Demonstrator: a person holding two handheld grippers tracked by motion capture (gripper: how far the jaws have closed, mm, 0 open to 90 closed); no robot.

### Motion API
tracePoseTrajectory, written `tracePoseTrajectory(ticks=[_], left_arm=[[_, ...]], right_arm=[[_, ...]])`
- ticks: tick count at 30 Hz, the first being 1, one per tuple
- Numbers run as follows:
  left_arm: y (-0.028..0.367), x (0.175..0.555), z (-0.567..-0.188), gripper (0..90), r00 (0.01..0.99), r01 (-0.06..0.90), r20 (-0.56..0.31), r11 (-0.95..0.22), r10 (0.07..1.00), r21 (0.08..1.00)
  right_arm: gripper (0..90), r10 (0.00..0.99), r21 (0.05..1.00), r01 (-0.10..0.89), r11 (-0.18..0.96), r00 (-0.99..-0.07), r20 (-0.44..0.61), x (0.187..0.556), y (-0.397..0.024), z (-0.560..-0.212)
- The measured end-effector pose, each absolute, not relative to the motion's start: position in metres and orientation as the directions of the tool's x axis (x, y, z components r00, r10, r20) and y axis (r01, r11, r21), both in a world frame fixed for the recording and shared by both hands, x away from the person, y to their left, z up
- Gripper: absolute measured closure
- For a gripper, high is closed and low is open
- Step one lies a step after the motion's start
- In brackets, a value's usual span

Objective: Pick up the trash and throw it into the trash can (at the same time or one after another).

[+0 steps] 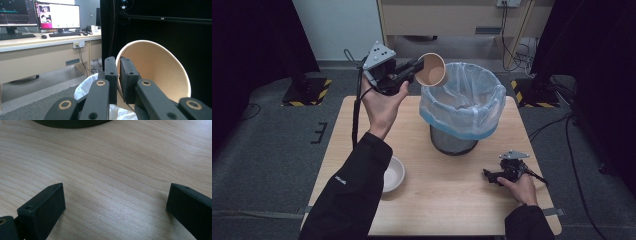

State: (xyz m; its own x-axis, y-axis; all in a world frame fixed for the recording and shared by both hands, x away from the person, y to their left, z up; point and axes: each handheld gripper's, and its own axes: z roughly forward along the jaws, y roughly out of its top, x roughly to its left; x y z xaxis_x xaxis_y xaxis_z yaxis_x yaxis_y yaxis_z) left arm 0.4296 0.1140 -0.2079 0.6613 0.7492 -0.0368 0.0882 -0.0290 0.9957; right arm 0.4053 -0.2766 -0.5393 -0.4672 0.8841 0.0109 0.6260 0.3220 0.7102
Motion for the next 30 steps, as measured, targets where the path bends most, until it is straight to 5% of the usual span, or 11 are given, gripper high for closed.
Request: tracePoseTrajectory(ticks=[30], left_arm=[[0.036, 0.501, -0.246, 84.4, 0.622, 0.17, -0.021, -0.108, 0.783, 0.98]], right_arm=[[2.2, 0.884, 0.71, 0.626, 0.322, -0.467, 0.011, 0.405, -0.277, -0.539]])
